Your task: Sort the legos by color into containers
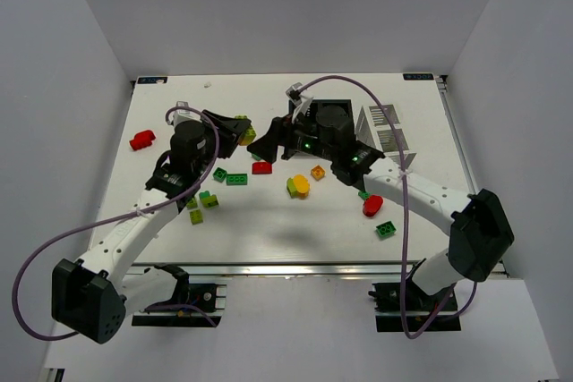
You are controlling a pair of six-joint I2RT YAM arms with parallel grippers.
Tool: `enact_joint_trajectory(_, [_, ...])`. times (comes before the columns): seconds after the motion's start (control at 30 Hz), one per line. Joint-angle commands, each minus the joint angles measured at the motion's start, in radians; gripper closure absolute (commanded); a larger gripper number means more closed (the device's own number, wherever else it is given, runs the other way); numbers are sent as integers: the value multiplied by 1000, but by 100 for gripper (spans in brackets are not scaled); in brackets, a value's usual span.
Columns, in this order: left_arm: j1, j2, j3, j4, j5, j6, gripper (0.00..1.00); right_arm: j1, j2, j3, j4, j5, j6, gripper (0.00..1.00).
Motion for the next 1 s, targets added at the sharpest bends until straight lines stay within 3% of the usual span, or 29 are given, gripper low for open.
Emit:
enact_joint_trajectory(0.0, [-10, -36, -11, 5, -27, -21, 78, 23, 25, 77, 55, 70, 46, 24])
enact_joint_trajectory(0.37, [-17, -55, -44, 22, -37, -47, 78, 49, 68, 92, 46, 170, -13, 26])
enact_joint_trajectory(0.97, [-17, -44, -47, 34, -30, -59, 78, 69, 141, 144, 77, 193, 6, 32])
